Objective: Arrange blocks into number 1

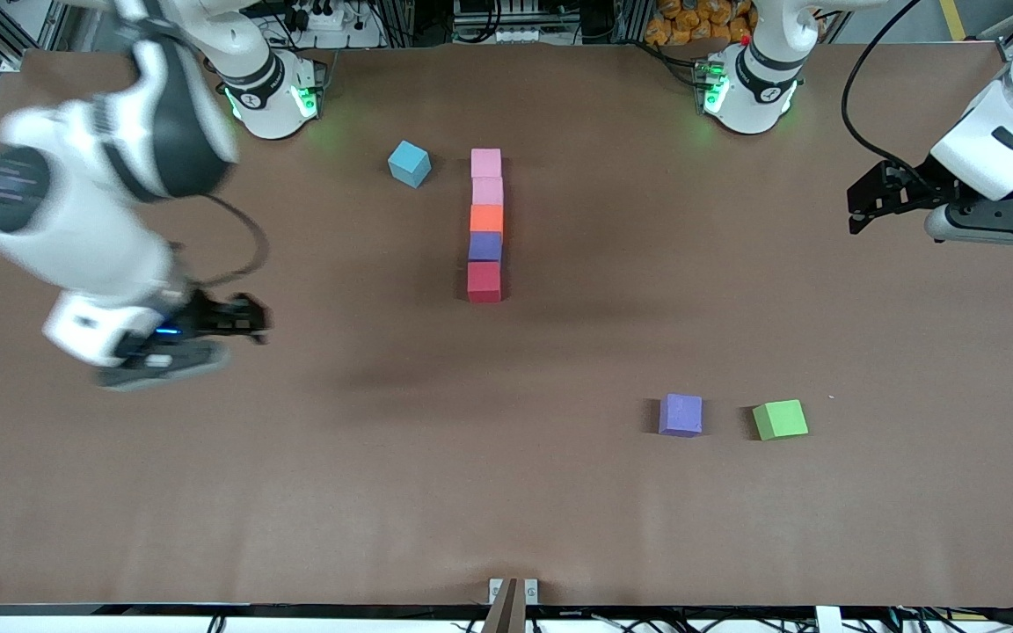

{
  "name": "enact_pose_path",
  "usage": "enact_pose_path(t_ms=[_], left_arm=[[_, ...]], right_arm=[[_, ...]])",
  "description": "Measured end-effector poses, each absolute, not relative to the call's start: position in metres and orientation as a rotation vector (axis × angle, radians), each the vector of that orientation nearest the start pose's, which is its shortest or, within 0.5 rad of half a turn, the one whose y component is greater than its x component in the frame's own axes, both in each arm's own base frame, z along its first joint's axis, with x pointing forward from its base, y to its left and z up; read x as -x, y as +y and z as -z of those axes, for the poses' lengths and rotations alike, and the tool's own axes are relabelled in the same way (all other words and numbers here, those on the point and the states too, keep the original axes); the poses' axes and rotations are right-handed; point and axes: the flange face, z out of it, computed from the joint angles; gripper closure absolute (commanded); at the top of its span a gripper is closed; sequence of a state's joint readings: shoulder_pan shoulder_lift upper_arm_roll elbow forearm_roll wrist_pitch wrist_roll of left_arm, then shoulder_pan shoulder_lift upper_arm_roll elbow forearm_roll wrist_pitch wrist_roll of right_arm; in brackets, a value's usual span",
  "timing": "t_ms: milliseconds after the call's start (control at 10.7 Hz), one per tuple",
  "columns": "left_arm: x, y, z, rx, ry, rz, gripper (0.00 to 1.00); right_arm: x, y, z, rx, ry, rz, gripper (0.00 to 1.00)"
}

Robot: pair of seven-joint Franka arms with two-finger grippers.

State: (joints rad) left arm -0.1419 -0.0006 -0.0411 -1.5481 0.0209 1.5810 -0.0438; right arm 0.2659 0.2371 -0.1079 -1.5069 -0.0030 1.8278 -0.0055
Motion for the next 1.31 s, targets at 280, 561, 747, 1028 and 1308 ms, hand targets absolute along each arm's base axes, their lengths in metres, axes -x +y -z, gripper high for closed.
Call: enact_pose_path(t_ms=[280, 561, 747, 1028, 1308], left_arm=[[-0.545, -0.094, -0.637, 3.116, 0.205, 0.038, 0.00], [-0.542, -0.091, -0.642, 3.116, 0.196, 0.039, 0.00], [-0.538, -0.090, -0.647, 3.119, 0.194, 0.045, 0.00], [-0.537, -0.090, -0.648, 3.119, 0.193, 0.042, 0.00], [-0.537, -0.090, -0.648, 3.122, 0.194, 0.039, 0.00]], right_arm=[[-0.606, 0.041, -0.596, 3.147, 0.071, 0.145, 0.00], [-0.589, 0.002, -0.613, 3.145, 0.173, 0.088, 0.00], [-0.586, 0.001, -0.615, 3.150, 0.146, 0.057, 0.00], [-0.584, -0.015, -0.619, 3.154, 0.150, 0.046, 0.00], [-0.584, -0.015, -0.619, 3.154, 0.149, 0.044, 0.00]])
